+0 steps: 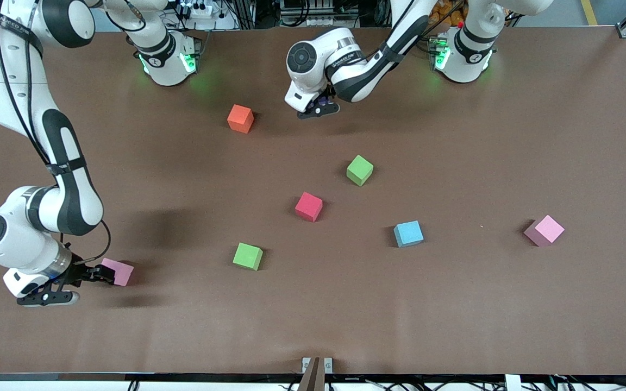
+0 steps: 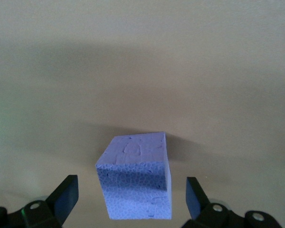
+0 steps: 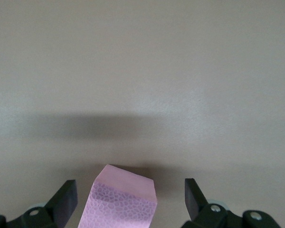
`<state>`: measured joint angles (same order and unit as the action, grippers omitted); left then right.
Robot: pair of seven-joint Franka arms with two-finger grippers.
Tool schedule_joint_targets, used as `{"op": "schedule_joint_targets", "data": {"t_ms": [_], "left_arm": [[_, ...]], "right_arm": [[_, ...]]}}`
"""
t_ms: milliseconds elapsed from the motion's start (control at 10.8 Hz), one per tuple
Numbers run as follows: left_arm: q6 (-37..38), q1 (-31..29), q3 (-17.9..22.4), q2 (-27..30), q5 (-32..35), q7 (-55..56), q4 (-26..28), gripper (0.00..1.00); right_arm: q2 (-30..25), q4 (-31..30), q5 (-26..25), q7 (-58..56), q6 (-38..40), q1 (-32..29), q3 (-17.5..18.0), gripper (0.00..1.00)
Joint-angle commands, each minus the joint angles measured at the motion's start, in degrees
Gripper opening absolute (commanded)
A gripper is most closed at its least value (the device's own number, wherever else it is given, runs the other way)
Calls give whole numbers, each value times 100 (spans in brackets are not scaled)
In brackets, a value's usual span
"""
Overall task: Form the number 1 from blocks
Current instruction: 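Grasp the purple cube with the left gripper while the right gripper grasps pink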
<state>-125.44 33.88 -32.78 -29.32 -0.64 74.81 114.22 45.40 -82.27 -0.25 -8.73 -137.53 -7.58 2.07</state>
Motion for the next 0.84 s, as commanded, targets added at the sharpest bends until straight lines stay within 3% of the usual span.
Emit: {"op": "schedule_joint_targets", "data": {"t_ms": [0, 186, 279, 465, 558, 743], "left_arm": [[-173, 40, 35, -161, 108, 367, 3, 100], [-287, 48, 35, -258, 108, 507, -5, 95], [-340, 75, 35, -285, 99, 569, 3, 79], [-445, 136, 26, -329, 108, 858, 3, 24], [-446, 189, 26, -312, 108, 877, -5, 5], [-446, 337, -9, -250, 108, 921, -5, 0]], "right_arm": [[196, 185, 147, 240, 7, -16, 39, 100], [206, 159, 210, 389, 16, -16, 39, 100], [206, 115, 210, 399, 24, -33, 39, 100], [206, 62, 219, 704, 77, -60, 39, 100], [206, 44, 219, 846, 86, -51, 39, 100], [206, 18, 219, 1066, 138, -16, 39, 100]]}}
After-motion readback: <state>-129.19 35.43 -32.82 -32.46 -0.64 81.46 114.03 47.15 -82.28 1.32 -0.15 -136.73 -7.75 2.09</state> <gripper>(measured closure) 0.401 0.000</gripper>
